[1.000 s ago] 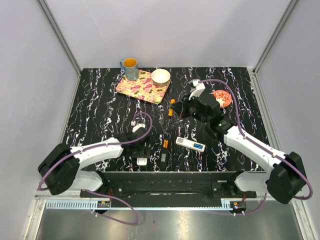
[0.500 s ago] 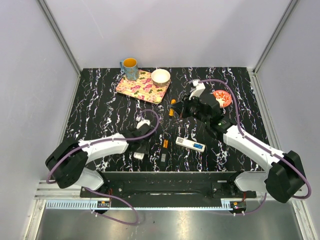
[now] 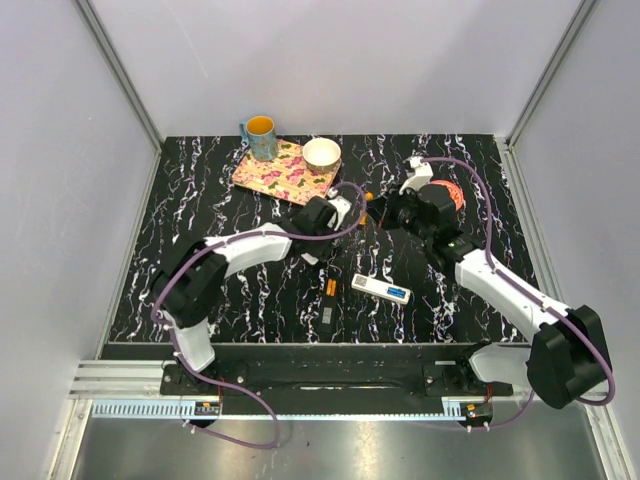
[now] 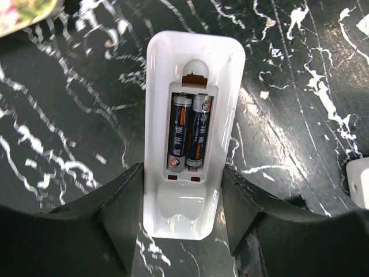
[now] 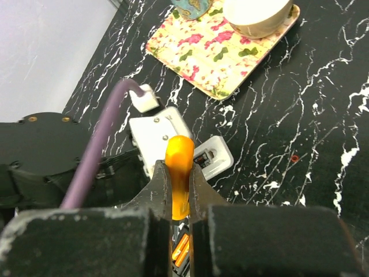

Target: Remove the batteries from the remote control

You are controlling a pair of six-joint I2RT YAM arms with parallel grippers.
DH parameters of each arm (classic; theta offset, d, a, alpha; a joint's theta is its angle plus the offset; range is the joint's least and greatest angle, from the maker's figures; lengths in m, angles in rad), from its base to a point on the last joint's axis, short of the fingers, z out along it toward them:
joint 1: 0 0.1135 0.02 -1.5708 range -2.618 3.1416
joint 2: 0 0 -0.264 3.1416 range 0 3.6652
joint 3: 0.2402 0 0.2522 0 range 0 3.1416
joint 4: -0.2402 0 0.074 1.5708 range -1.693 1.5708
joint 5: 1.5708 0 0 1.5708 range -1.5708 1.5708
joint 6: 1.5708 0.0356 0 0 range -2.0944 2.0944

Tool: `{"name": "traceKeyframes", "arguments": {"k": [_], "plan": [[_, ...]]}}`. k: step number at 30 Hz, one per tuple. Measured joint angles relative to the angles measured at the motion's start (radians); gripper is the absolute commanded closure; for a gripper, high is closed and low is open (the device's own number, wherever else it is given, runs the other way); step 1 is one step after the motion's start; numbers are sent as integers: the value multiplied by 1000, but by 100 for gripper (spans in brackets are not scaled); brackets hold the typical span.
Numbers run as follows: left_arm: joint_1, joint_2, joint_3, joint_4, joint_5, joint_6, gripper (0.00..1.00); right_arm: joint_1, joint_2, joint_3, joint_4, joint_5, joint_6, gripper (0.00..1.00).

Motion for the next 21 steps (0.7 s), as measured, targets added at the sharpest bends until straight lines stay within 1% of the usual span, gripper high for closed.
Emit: {"name": "traceKeyframes", "arguments": {"k": [2, 5, 7, 8, 9, 10, 12, 17, 21], "plan": [[0, 61, 40, -1, 30, 77, 84, -18, -13, -18, 3, -5, 3, 100], [0, 98, 50, -16, 84, 158, 80, -37, -27, -43, 5, -8, 10, 100], [0, 105, 50, -37, 129, 203, 60, -48, -31, -55, 8, -10, 18, 100], [0, 105, 50, -44, 145, 220, 47, -53, -31, -59, 11, -13, 20, 100], [0, 105, 50, -44, 159, 234, 25, -55, -31, -64, 15, -14, 24, 100], [0, 105, 50, -44, 172, 246, 17, -58, -31, -68, 19, -17, 27, 100], [0, 105, 50, -48, 192, 259, 9, -60, -29, -74, 26, -23, 32, 100], [19, 92, 48, -47, 235, 254, 5, -60, -12, -76, 54, -34, 34, 100], [84, 11, 2, -19, 290, 212, 2, -60, 12, -82, 103, -50, 31, 100]]}}
